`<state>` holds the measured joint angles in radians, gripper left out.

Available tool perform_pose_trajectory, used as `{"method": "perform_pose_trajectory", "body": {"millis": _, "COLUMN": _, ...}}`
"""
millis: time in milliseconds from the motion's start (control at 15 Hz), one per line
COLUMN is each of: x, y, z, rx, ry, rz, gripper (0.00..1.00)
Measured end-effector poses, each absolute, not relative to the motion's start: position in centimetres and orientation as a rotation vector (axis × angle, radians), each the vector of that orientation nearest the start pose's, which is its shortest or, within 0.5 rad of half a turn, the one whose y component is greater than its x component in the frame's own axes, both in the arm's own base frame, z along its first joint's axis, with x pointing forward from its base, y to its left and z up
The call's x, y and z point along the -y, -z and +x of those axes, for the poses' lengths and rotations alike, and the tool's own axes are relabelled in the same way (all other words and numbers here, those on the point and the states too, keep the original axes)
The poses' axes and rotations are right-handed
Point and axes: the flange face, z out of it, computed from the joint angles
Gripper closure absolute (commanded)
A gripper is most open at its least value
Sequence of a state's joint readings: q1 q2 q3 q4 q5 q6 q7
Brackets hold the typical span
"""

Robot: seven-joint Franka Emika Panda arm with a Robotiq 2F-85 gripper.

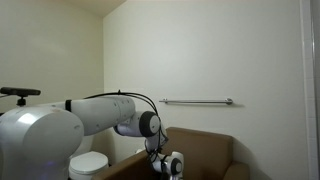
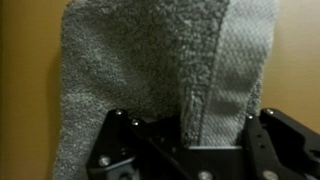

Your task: Wipe the couch with the cloth

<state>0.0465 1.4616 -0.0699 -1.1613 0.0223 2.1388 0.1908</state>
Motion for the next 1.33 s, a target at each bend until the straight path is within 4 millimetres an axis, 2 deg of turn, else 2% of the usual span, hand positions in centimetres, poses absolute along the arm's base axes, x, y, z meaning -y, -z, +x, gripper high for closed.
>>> {"method": "perform_pose_trajectory", "body": {"millis": 133, "x": -3.0, "y": 13.5, "z": 62.4, "rx": -0.185, "ry": -0.720, "rz": -3.117, "gripper": 0.96}}
{"method": "perform_pose_trajectory", "body": {"millis": 267, "x": -7.7, "y": 12.7, "z": 63.2, "rx": -0.070, "ry": -0.666, "rz": -3.082, "gripper": 0.96}}
{"method": "perform_pose_trajectory", "body": {"millis": 467, "x": -14.4, "y": 12.1, "z": 63.0, "rx": 0.089, "ry": -0.604, "rz": -3.033, "gripper": 0.96}}
{"method": "perform_pose_trajectory", "body": {"millis": 600, "x": -17.5, "y": 12.0, "z": 62.4, "rx": 0.177, "ry": -0.589, "rz": -2.995, "gripper": 0.96}}
{"method": "perform_pose_trajectory", "body": {"millis": 733, "x": -18.7, "y": 12.2, "z": 61.8, "rx": 0.232, "ry": -0.595, "rz": -2.974, "gripper": 0.96}}
{"method": "perform_pose_trajectory", "body": {"millis": 867, "x": -18.0, "y": 12.7, "z": 61.5, "rx": 0.241, "ry": -0.617, "rz": -2.970, "gripper": 0.96}}
{"method": "perform_pose_trajectory", "body": {"millis": 1000, "x": -15.6, "y": 13.2, "z": 61.3, "rx": 0.198, "ry": -0.673, "rz": -2.971, "gripper": 0.96}}
{"method": "perform_pose_trajectory", "body": {"millis": 1133, "x": -11.8, "y": 13.6, "z": 61.3, "rx": 0.132, "ry": -0.738, "rz": -2.980, "gripper": 0.96}}
{"method": "perform_pose_trajectory", "body": {"millis": 1333, "x": -4.6, "y": 13.9, "z": 61.4, "rx": -0.005, "ry": -0.816, "rz": -3.008, "gripper": 0.96}}
